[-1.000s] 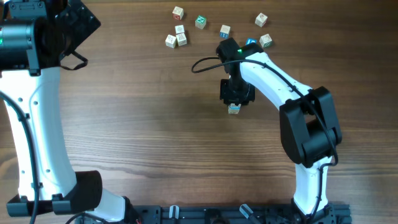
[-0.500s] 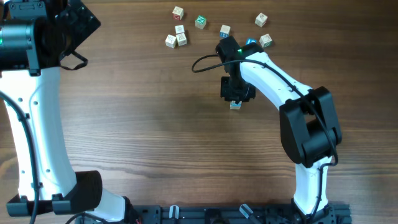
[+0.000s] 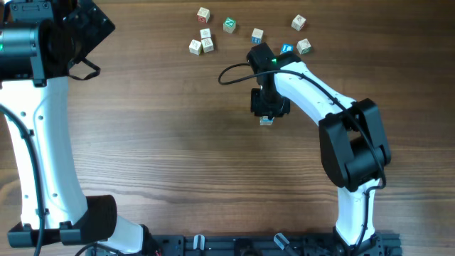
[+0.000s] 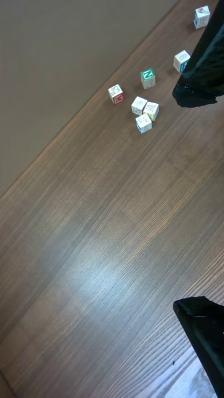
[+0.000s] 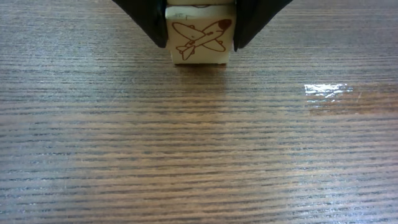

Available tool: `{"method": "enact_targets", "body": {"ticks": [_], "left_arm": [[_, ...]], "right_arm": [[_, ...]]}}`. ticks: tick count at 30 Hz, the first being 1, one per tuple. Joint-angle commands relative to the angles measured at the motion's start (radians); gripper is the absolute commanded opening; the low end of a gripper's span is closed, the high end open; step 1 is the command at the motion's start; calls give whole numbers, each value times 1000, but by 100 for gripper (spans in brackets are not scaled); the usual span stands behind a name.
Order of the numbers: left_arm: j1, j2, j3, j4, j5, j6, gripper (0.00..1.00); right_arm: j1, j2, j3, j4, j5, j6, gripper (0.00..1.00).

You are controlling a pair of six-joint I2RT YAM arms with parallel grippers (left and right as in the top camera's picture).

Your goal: Form a tower

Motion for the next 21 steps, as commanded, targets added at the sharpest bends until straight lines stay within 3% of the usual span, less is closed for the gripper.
{"method": "enact_targets", "body": {"ticks": [1, 7, 21], "left_arm": [[5, -18, 10, 2, -16, -14, 100], [5, -18, 10, 2, -16, -14, 100], [5, -18, 10, 2, -16, -14, 100]], "right_arm": [[1, 12, -18, 1, -8, -4, 42], [1, 12, -14, 1, -8, -3, 59], [1, 11, 37, -52, -35, -2, 58]]}}
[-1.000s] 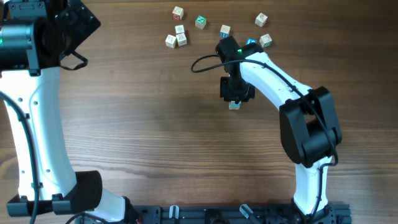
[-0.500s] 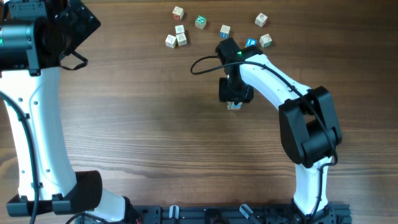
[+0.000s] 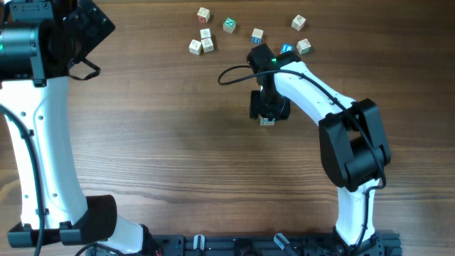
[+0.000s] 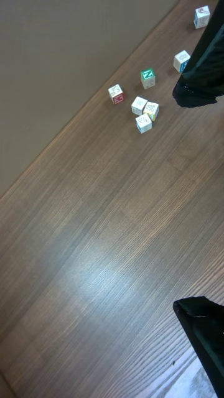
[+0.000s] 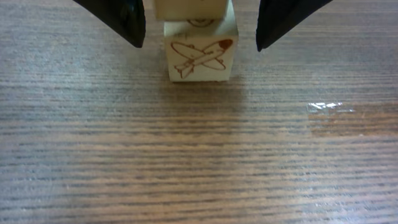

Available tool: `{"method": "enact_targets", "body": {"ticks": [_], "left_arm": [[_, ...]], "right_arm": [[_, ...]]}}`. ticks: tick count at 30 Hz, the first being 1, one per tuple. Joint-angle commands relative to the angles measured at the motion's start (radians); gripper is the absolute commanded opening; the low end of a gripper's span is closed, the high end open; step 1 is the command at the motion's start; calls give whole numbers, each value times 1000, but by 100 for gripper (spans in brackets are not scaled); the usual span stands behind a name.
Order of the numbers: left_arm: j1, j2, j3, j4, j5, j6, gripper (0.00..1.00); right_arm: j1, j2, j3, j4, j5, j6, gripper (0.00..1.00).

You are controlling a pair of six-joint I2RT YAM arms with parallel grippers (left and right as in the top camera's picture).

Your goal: Form a tower

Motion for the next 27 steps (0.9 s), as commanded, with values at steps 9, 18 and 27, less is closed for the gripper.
{"method": "enact_targets", "body": {"ticks": [9, 18, 27], "left_arm": [[5, -18, 10, 2, -16, -14, 100], [5, -18, 10, 2, -16, -14, 100], [5, -18, 10, 2, -16, -14, 100]], "right_arm": [[1, 8, 57, -51, -5, 19, 57], [2, 8, 54, -57, -6, 19, 34], [2, 8, 54, -50, -5, 14, 31]]}}
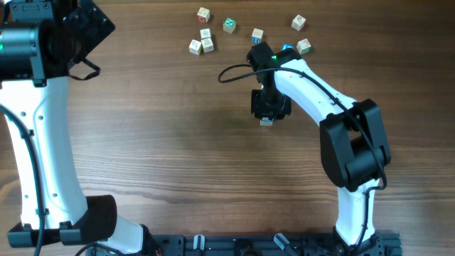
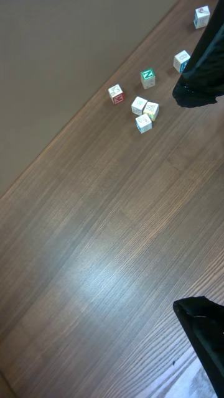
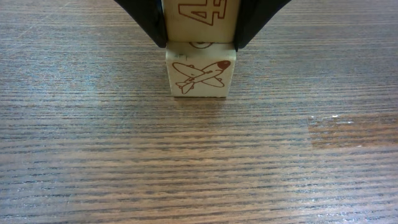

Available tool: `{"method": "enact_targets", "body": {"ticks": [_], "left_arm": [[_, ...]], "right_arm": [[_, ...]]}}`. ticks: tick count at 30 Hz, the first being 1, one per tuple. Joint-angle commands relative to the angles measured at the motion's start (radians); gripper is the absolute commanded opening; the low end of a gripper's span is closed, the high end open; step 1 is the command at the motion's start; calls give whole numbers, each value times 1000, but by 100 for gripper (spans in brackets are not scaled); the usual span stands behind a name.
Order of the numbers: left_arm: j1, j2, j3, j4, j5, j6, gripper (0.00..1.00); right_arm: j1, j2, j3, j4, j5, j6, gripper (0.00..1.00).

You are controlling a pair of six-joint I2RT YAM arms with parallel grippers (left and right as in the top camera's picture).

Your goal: Form a tower

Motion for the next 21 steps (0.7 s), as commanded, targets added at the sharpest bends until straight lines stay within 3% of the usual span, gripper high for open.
{"method": "enact_targets", "body": {"ticks": [1, 4, 9, 14, 21], "left_arm": [[5, -18, 10, 2, -16, -14, 100], [5, -18, 10, 2, -16, -14, 100], [5, -18, 10, 2, -16, -14, 100], [5, -18, 10, 2, -16, -14, 100], [5, -18, 10, 2, -16, -14, 100]], "right_arm": [[2, 8, 23, 7, -5, -3, 32], [2, 8, 23, 14, -5, -7, 40], [2, 8, 23, 11, -5, -6, 40], [2, 8, 24, -18, -5, -6, 55], [2, -31, 26, -32, -5, -5, 53]]}}
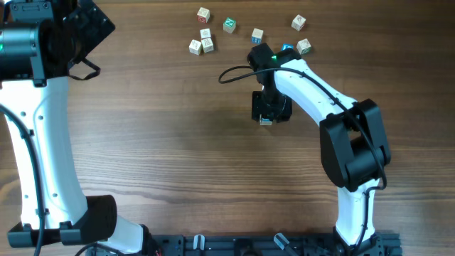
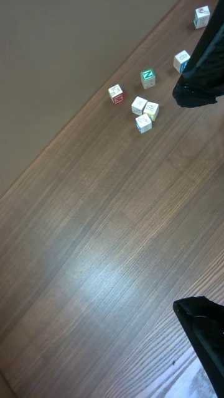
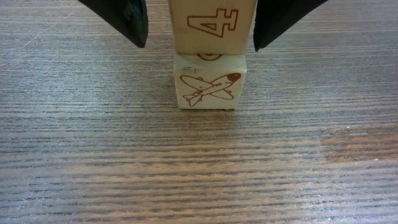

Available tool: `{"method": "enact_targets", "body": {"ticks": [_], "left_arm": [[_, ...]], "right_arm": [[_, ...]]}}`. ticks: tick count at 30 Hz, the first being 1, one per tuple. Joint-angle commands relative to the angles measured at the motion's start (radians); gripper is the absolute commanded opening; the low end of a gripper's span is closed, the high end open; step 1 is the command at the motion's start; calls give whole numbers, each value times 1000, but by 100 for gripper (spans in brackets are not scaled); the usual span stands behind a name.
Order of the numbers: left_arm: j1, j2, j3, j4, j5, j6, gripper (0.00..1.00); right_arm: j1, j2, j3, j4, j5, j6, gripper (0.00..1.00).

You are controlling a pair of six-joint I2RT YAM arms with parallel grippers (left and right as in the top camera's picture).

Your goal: Form a tower

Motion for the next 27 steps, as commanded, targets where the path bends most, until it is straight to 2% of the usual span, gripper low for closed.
{"method": "enact_targets", "body": {"ticks": [1, 6, 13, 27], "left_arm": [[5, -18, 10, 2, -16, -14, 100], [5, -18, 10, 2, -16, -14, 100], [5, -18, 10, 2, -16, -14, 100], [5, -18, 10, 2, -16, -14, 100]], "right_arm": [[2, -37, 26, -2, -5, 7, 51], [2, -38, 26, -3, -5, 8, 35], [2, -38, 26, -2, -5, 8, 24], [2, -65, 26, -5, -5, -21, 20]]}}
